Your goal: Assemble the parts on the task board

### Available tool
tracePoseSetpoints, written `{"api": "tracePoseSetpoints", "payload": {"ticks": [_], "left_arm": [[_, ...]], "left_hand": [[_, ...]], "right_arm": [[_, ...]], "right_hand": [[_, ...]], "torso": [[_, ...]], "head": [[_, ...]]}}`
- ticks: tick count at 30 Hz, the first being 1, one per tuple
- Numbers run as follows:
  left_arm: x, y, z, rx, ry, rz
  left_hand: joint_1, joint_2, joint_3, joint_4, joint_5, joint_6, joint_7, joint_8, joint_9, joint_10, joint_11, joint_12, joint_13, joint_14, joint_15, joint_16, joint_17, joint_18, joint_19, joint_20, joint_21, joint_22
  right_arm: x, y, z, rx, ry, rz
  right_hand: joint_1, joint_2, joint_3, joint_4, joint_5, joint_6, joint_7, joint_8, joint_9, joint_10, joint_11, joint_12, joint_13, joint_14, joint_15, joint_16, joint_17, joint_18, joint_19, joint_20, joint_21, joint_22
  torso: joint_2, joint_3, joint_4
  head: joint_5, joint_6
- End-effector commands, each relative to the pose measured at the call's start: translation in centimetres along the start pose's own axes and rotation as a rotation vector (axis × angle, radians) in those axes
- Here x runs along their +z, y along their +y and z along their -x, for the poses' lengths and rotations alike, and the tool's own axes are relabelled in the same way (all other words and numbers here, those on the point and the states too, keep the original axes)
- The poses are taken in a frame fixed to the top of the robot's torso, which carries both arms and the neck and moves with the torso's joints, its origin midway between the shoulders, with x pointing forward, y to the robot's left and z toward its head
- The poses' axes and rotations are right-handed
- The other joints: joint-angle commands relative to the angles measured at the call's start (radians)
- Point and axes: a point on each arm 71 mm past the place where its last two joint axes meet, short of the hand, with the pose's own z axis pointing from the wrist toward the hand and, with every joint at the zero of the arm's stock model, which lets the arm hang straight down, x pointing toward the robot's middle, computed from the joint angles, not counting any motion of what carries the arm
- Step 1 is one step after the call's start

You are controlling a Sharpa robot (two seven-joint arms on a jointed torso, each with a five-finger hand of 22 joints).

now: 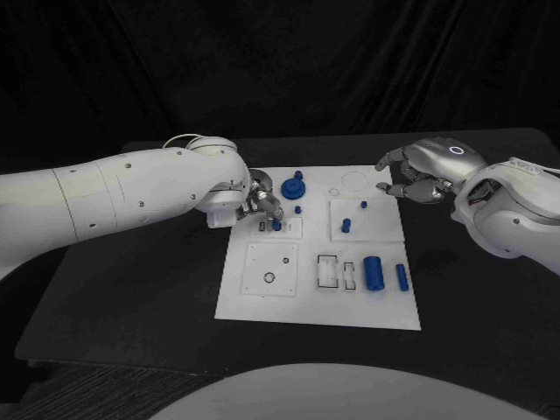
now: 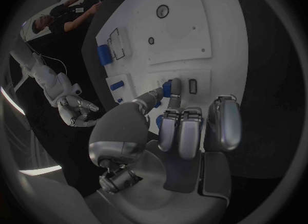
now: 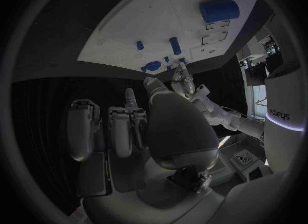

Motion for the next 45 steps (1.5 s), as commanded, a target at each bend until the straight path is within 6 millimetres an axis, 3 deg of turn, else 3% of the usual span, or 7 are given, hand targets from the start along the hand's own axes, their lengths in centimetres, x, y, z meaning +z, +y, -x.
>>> {"api": "tracePoseSetpoints", "payload": {"ticks": [1,9,22,27,33,37,45], "left_arm": [[0.2,-0.1,-0.5,0.011,0.032,-0.009],[0.2,0.0,-0.7,0.022,0.052,-0.005],[0.2,0.4,-0.7,0.02,0.055,0.001],[0.1,0.5,-0.6,0.014,0.047,0.001],[-0.2,0.6,-0.5,-0.016,0.003,-0.019],[-0.9,0.5,-0.3,-0.036,-0.035,-0.049],[-3.3,0.4,1.9,-0.046,-0.113,-0.102]], "left_hand": [[-0.027,-0.01,-0.035,0.026,-0.062,-0.006,-0.002,-0.013,0.001,0.073,0.003,-0.009,0.231,0.106,0.002,0.003,0.263,0.012,-0.009,0.0,-0.008,0.08],[-0.08,-0.029,-0.126,0.102,-0.14,-0.017,0.008,-0.036,-0.005,0.059,0.012,-0.023,0.218,0.106,0.01,0.003,0.263,0.016,-0.022,0.006,-0.03,0.069],[-0.096,-0.031,-0.187,0.145,-0.177,-0.039,0.016,-0.055,-0.003,0.057,0.019,-0.026,0.217,0.105,0.015,0.002,0.262,0.018,-0.026,0.012,-0.043,0.067],[-0.111,-0.027,-0.234,0.178,-0.209,-0.043,0.014,-0.03,0.04,0.061,0.019,-0.023,0.221,0.106,0.016,0.003,0.263,0.018,-0.019,0.013,-0.043,0.073],[-0.101,-0.022,-0.314,0.23,-0.219,-0.065,-0.004,0.078,0.203,0.086,0.003,0.003,0.245,0.106,0.001,0.003,0.263,0.011,0.01,0.001,-0.024,0.099],[-0.063,-0.02,-0.357,0.247,-0.215,-0.089,-0.025,0.214,0.37,0.104,-0.015,0.023,0.263,0.106,-0.015,0.003,0.263,0.005,0.034,-0.015,-0.002,0.123],[-0.021,-0.024,-0.389,0.251,-0.216,-0.111,-0.036,0.297,0.474,0.104,-0.024,0.023,0.263,0.106,-0.023,0.003,0.263,-0.001,0.053,-0.023,0.018,0.144]], "right_arm": [[0.0,-0.1,-0.1,-0.006,0.006,-0.017],[0.0,-0.1,-0.2,-0.005,0.007,-0.016],[-0.1,-0.1,-0.3,-0.005,0.011,-0.017],[-0.1,-0.2,-0.4,-0.004,0.013,-0.017],[-0.5,-0.3,-0.3,-0.002,0.005,-0.013],[-0.8,-0.4,-0.1,0.001,-0.01,-0.007],[-1.1,-0.4,0.2,0.007,-0.04,0.01]], "right_hand": [[0.01,0.001,0.003,-0.005,0.005,0.004,0.003,-0.005,-0.001,0.108,0.007,0.004,0.263,0.101,0.007,-0.005,0.251,0.013,0.038,0.006,-0.003,0.214],[0.01,0.001,0.003,-0.005,0.005,0.004,0.003,-0.005,-0.001,0.108,0.007,0.004,0.263,0.101,0.007,-0.005,0.251,0.013,0.038,0.006,-0.003,0.214],[0.009,0.001,0.004,-0.005,0.007,0.005,0.003,-0.006,-0.002,0.108,0.007,0.004,0.263,0.101,0.007,-0.006,0.25,0.013,0.038,0.007,-0.003,0.214],[0.009,0.001,0.004,-0.005,0.007,0.005,0.003,-0.006,-0.002,0.108,0.007,0.004,0.263,0.101,0.008,-0.005,0.251,0.013,0.038,0.007,-0.003,0.214],[0.007,0.001,0.004,-0.004,0.009,0.005,0.003,-0.006,-0.003,0.108,0.007,0.004,0.263,0.101,0.008,-0.005,0.251,0.013,0.038,0.007,-0.002,0.214],[-0.006,0.001,0.002,0.004,0.008,0.009,0.003,-0.006,-0.005,0.108,0.008,0.004,0.263,0.101,0.008,-0.004,0.253,0.012,0.041,0.008,0.003,0.216],[-0.03,0.0,-0.003,0.021,-0.014,0.018,0.001,-0.006,-0.008,0.108,0.006,0.004,0.263,0.102,0.008,-0.003,0.255,0.01,0.044,0.008,0.009,0.218]], "torso": [[0.0,-0.0002,0.0003],[-0.001,-0.0004,0.0008],[-0.001,-0.0018,-0.0006],[0.001,-0.002,-0.0008],[0.001,-0.0013,0.0005],[0.001,-0.0012,0.0008],[0.003,-0.0014,0.0021]], "head": [[0.002,0.0],[0.002,0.0],[0.0,0.0],[-0.001,0.0],[0.001,0.0],[0.001,0.0],[-0.001,0.0]]}}
